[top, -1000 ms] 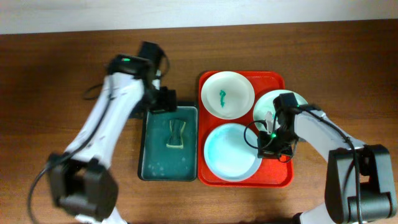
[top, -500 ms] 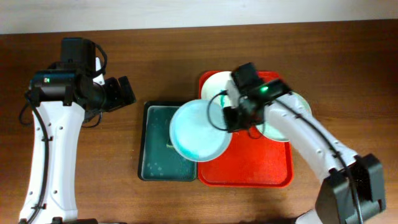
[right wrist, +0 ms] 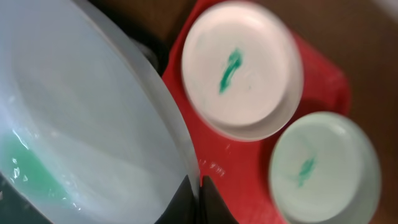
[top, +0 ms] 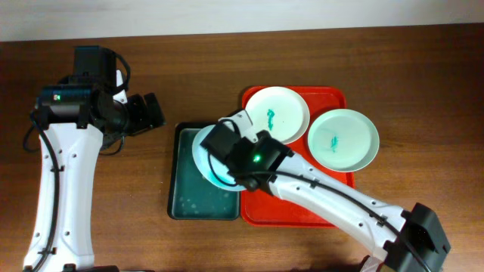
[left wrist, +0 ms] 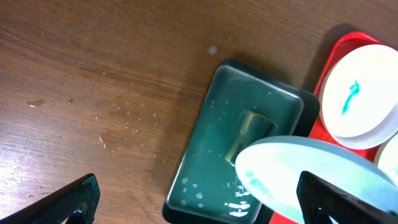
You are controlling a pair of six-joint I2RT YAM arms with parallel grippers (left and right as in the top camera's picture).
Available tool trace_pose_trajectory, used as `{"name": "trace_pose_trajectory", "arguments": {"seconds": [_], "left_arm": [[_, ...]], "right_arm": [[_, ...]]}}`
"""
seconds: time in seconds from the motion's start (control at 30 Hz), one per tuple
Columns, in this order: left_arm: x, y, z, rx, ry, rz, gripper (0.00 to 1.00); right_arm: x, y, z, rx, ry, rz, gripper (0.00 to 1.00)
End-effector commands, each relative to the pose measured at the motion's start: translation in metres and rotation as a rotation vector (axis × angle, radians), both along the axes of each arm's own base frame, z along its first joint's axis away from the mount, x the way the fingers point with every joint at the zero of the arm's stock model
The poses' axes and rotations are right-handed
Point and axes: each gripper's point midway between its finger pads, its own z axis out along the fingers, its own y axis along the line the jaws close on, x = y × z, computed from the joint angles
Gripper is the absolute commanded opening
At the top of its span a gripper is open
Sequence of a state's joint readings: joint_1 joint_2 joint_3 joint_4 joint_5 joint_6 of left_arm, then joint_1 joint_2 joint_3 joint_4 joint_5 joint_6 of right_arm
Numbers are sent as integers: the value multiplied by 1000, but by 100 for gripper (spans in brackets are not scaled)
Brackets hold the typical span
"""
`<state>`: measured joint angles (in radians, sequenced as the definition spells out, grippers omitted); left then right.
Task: Clean dirty plates on tray and stack at the side
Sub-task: 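Lift the light blue plate with the right gripper and set it right of the tray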
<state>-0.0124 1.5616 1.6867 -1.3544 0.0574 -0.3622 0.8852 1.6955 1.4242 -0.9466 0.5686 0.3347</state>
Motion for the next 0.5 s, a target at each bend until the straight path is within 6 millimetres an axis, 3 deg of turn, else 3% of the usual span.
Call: {"name": "trace_pose_trajectory", "arguments": {"seconds": [0.0,0.13,0.47], "left_arm": [[0,-1,7,-13,-20,0,99],[0,-1,7,-13,-19,0,100],[0,-1,7,-13,-20,0,99]], "right_arm": [[3,3,61,-55,-248,-24,4],[-8,13,87,-118,-380,-4,4],[-30,27,114,-200,-545,29,4]]}}
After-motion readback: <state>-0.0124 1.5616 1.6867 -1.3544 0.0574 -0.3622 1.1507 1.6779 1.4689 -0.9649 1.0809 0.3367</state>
